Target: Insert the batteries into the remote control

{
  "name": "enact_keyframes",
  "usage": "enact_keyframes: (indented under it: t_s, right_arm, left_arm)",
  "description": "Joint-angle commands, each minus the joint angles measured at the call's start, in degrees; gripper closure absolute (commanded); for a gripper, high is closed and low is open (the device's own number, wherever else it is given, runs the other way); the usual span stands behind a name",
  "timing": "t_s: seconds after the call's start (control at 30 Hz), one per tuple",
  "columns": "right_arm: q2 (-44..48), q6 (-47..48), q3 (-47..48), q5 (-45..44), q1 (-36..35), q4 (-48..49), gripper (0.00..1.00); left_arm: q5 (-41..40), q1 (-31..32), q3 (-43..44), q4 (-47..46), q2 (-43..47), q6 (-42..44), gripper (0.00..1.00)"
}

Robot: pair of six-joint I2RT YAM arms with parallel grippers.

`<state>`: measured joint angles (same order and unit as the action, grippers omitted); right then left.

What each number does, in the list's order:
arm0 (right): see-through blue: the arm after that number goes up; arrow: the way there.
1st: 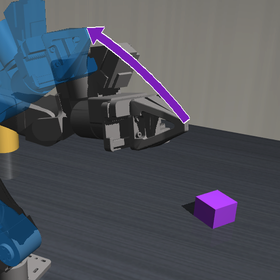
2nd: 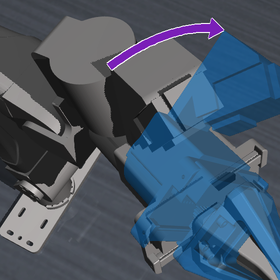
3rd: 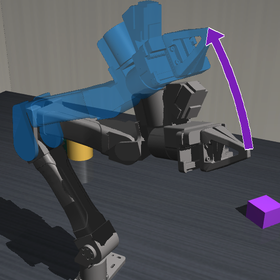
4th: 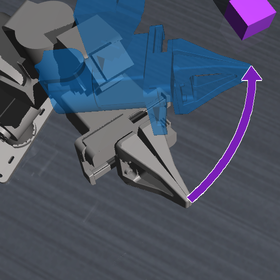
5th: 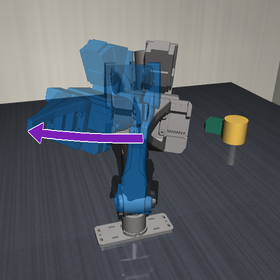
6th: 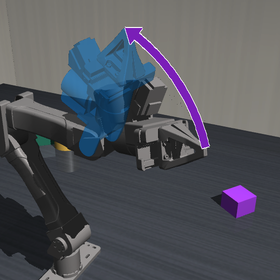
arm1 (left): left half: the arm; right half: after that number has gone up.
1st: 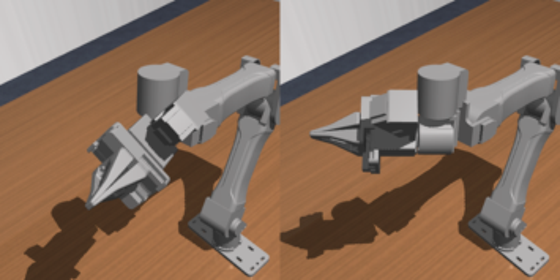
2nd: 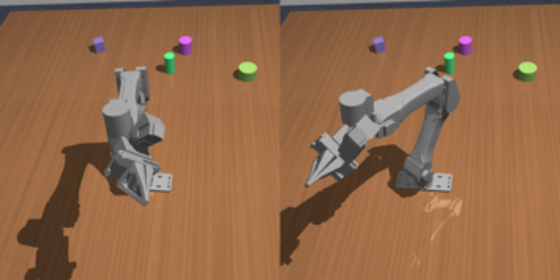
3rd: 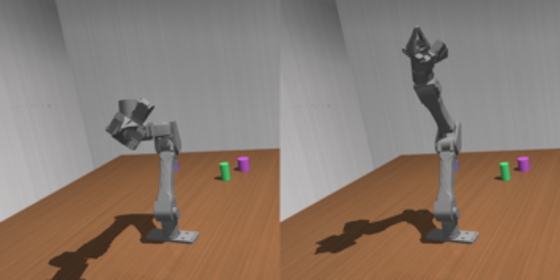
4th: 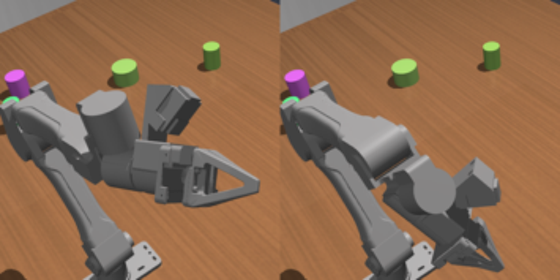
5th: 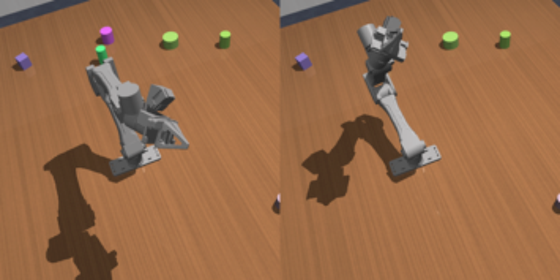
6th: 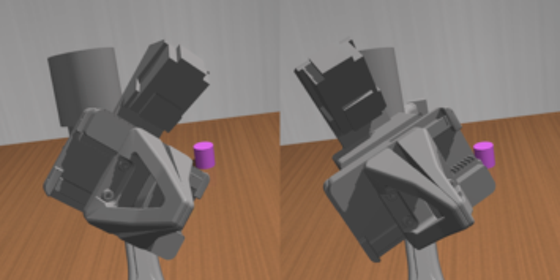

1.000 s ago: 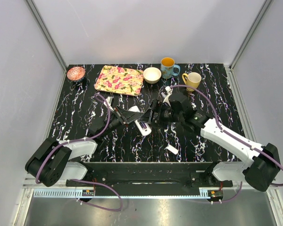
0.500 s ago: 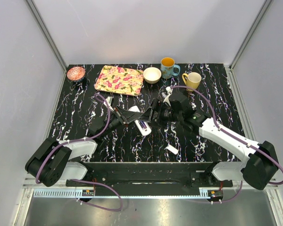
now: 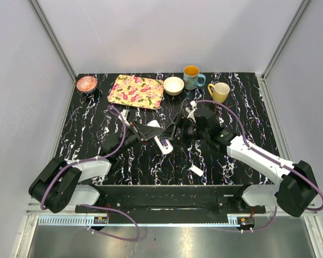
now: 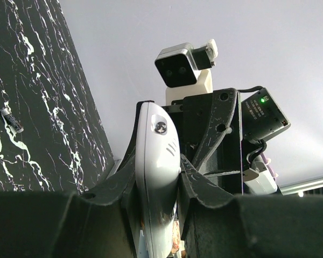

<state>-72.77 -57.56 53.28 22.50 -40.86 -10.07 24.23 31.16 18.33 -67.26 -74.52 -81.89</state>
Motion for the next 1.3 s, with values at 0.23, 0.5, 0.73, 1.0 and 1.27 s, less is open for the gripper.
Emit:
enact_keyframes:
  t_s: [0.23,0.5,0.73,1.0,1.27]
  right_arm:
    - [1.3,-1.9,-2.5,2.5,0.8,4.2,0.26]
    - [1.2,-3.3,-5.1,4.1,0.8,6.8,0.26]
    - [2.1,-4.0,-6.8,4.2,0.9,7.4,0.26]
    - [2.4,-4.8,-8.5,4.9,0.9,8.7,0.28]
    - [2.3,-5.5,-11.1,5.7,0.9,11.6,0.34]
  left_arm:
    - [0.4,0.1,3.0,-5.7,1.5,-0.6,1.0]
    - [0.5,0.2,4.0,-7.7,0.3,-2.0,1.0]
    - [0.5,0.2,4.6,-8.2,0.6,-2.4,1.0]
    - [0.4,0.1,5.7,-7.7,2.1,-2.6,1.0]
    - [0.3,-0.2,6.8,-8.1,3.2,-4.0,1.0]
